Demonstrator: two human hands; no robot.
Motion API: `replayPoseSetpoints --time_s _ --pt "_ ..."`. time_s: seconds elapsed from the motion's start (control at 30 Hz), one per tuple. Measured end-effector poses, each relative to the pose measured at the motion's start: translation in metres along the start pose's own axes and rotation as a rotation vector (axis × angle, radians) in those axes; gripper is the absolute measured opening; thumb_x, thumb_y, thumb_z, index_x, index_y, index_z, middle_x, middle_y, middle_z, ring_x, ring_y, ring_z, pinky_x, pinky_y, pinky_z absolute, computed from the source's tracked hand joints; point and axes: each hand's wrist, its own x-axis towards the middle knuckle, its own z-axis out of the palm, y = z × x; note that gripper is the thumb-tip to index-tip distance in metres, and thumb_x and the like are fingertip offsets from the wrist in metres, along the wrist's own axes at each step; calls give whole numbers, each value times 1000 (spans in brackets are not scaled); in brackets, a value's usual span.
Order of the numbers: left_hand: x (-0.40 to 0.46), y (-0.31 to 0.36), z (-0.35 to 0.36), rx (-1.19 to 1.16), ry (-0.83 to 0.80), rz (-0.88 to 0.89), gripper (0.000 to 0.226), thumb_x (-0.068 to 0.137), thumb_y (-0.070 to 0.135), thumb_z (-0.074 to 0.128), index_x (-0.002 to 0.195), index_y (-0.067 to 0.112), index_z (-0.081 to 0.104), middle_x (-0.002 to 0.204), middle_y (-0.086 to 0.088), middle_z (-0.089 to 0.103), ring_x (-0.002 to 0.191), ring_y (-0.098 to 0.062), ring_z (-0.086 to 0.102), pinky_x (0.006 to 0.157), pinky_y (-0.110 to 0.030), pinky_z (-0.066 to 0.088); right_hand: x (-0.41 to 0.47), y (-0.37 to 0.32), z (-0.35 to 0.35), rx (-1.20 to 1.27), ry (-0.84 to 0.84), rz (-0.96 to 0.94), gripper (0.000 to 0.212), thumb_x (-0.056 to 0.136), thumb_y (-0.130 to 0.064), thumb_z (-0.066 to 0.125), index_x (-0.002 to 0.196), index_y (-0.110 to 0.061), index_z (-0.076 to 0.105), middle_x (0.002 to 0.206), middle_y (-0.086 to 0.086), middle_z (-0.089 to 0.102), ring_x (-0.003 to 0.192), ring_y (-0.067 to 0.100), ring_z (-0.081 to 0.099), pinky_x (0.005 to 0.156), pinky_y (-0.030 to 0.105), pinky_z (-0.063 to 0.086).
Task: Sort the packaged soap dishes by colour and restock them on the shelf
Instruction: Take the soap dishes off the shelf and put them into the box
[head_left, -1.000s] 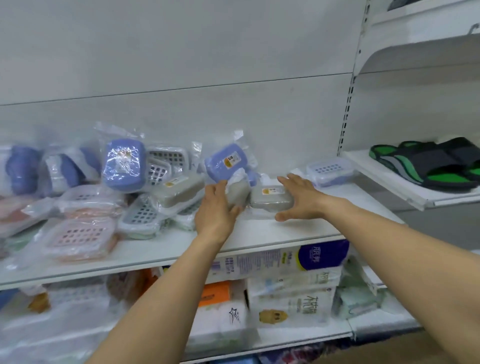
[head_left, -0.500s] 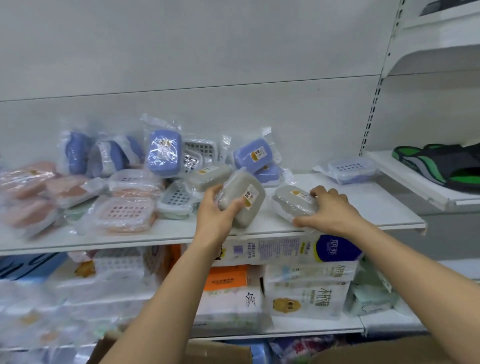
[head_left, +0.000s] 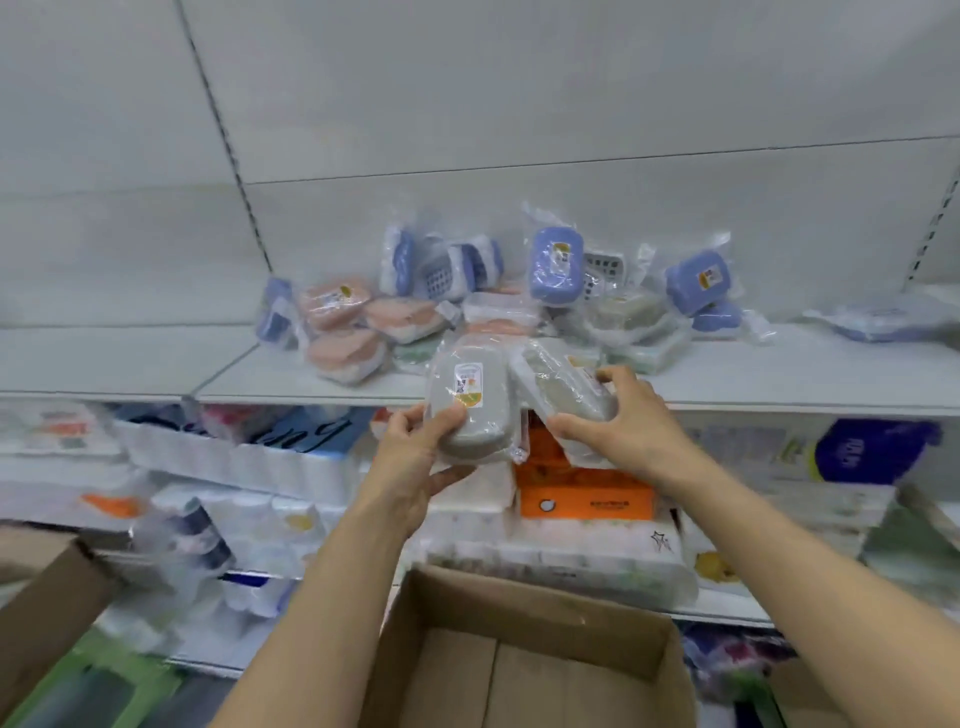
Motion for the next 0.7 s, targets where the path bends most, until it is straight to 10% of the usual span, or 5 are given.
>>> replayPoseSetpoints --time_s 0.7 --pt "-87 67 -341 -38 169 -21 62 86 21 74 138 8 43 127 -14 59 102 -29 67 74 -43 61 -108 -221 240 108 -263 -129 103 44 -80 69 130 -31 41 125 -3 52 109 18 55 94 44 50"
